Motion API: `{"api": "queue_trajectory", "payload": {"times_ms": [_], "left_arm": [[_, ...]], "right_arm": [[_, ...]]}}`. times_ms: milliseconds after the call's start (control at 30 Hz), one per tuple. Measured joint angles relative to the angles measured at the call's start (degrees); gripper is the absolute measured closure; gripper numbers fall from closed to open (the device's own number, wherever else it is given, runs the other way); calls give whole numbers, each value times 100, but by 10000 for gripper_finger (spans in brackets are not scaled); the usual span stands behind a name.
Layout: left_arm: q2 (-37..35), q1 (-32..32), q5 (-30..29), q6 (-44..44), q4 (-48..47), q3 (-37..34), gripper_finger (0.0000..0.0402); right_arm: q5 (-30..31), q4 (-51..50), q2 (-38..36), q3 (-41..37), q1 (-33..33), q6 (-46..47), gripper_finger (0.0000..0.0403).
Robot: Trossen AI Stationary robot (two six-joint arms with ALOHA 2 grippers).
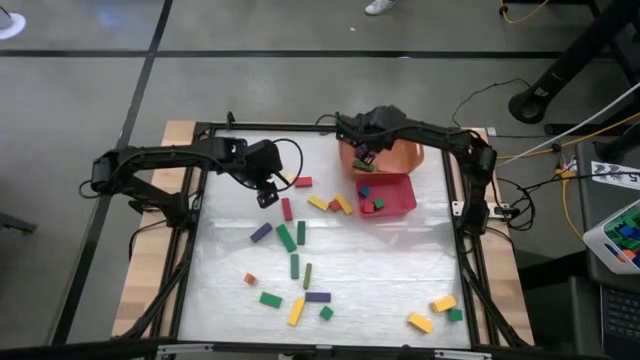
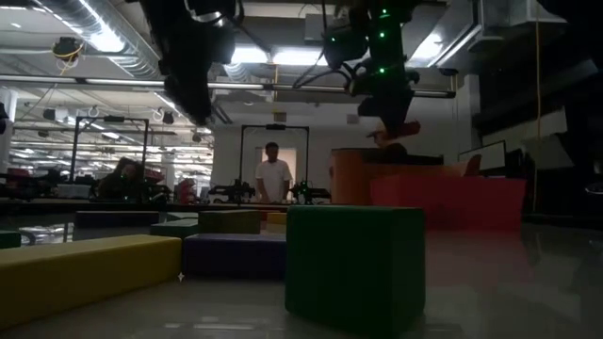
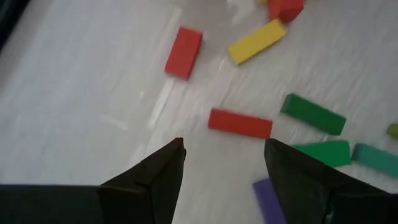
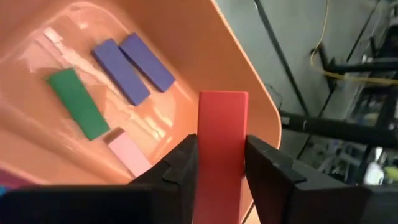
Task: Sort blocks by size
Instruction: Put the red rectangle block into the orange bin, then put the violet rectangle block into the orange bin
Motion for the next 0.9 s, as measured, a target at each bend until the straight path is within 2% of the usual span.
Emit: {"api": "queue_trajectory", "payload": {"times_ms": [367, 633, 900], "left_arm": [[0, -214, 0, -612, -861, -7, 192], [110, -915, 0, -1112, -864, -9, 192], [764, -1532, -243, -1341, -854, -9, 192]], "right_arm": [[-61, 45, 0, 0, -478, -82, 200], [-59, -185, -167, 0, -489, -510, 194], [-61, -170, -1203, 2, -489, -728, 194]]}}
